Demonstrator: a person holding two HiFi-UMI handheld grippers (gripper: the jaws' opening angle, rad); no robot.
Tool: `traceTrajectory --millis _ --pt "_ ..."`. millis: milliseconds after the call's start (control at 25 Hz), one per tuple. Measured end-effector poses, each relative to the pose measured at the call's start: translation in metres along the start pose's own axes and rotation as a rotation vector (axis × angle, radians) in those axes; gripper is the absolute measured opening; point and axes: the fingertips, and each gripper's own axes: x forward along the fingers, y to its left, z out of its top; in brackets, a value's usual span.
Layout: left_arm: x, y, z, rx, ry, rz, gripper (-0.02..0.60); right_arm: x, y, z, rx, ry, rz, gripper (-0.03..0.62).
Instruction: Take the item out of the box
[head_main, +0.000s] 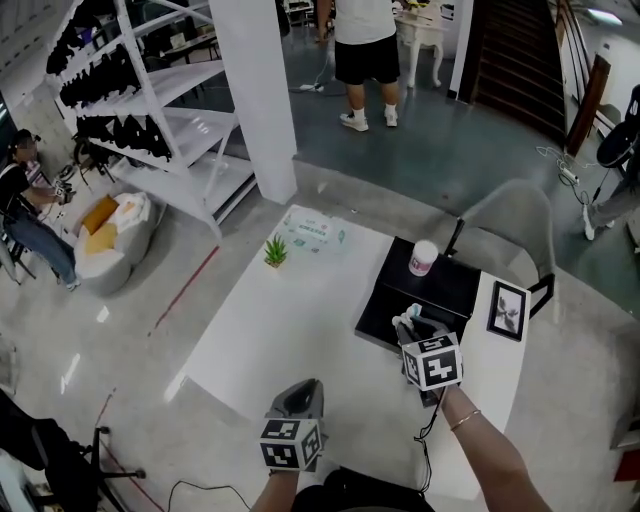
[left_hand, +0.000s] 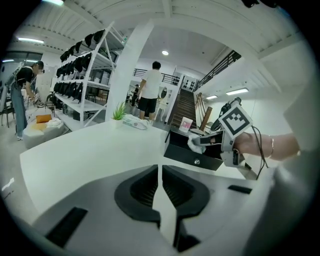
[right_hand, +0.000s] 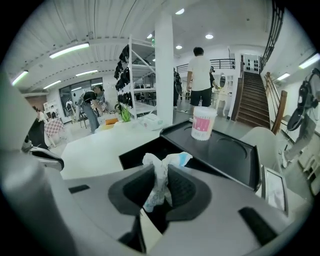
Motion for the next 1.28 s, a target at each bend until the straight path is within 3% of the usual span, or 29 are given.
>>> traceTrajectory --millis 480,1280 --pt "0.006 -0.011 0.004 0.019 0.003 -0.033 0.029 -0.046 0.025 0.007 0.1 -0.136 0.051 0.078" --pt "0.006 -0.027 0.01 0.058 -0.011 -0.062 0.028 -0.11 0.052 -0.032 0.263 -0.224 0.091 0.078"
